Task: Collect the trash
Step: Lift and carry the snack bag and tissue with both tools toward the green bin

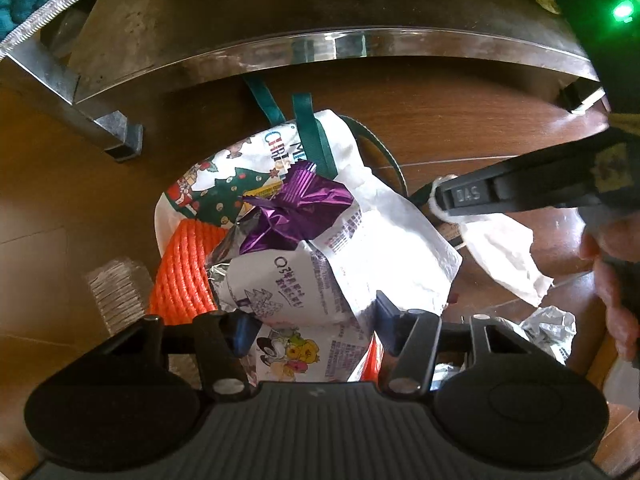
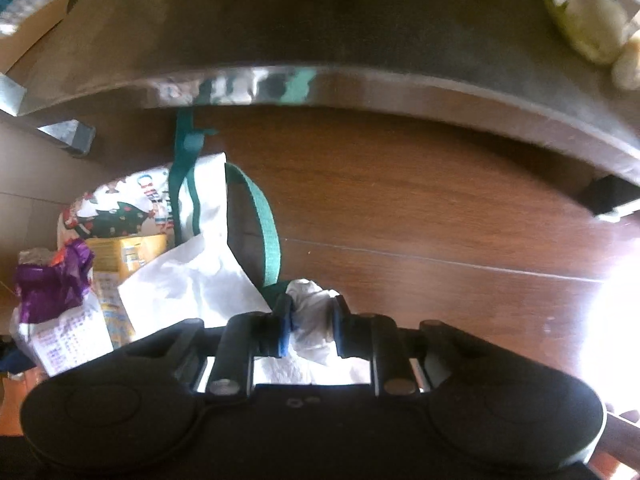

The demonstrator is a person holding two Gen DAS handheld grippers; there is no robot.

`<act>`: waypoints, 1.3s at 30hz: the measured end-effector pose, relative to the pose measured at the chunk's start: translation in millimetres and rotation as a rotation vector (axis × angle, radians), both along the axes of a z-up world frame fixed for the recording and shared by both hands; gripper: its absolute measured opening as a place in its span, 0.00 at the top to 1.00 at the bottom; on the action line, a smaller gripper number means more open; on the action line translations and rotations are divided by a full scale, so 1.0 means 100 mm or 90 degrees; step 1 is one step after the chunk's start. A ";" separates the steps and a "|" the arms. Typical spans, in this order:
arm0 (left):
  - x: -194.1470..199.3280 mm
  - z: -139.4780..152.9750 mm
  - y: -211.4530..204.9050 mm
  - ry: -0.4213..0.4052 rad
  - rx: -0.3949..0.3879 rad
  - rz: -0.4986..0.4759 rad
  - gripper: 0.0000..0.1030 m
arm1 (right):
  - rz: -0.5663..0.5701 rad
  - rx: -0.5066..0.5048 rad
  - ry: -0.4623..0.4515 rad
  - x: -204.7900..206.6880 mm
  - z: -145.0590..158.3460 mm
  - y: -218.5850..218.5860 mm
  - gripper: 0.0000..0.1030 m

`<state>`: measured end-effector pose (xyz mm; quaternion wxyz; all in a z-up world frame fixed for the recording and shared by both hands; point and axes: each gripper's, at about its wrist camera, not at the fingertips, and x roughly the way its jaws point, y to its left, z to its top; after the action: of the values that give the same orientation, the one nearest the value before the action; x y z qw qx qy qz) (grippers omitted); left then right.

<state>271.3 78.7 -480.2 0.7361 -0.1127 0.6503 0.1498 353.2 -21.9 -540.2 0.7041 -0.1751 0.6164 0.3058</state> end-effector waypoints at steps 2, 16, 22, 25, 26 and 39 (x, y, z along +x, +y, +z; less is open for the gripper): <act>-0.02 0.06 -0.01 0.000 0.001 -0.005 0.45 | -0.001 -0.001 -0.018 -0.04 0.18 -0.04 0.83; -0.19 1.46 -0.01 -0.122 -0.020 -0.043 0.45 | -0.032 0.083 -0.128 -0.39 2.14 -0.50 0.83; -0.41 2.25 0.01 -0.195 -0.044 -0.067 0.45 | -0.058 0.153 -0.199 -0.74 3.13 -0.81 0.83; -0.54 2.69 -0.03 -0.242 -0.032 -0.092 0.45 | -0.065 0.182 -0.243 -0.91 3.60 -0.95 0.83; -0.55 2.83 -0.04 -0.255 -0.033 -0.097 0.45 | -0.068 0.194 -0.259 -0.98 3.76 -1.00 0.83; -0.70 4.74 -0.49 -0.444 -0.025 -0.169 0.44 | -0.112 0.333 -0.444 -1.55 5.46 -1.87 0.83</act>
<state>200.9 29.5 -6.2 0.9242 -0.0861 0.3719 -0.0068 197.7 -209.0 5.8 0.9140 -0.0305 0.2563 0.3129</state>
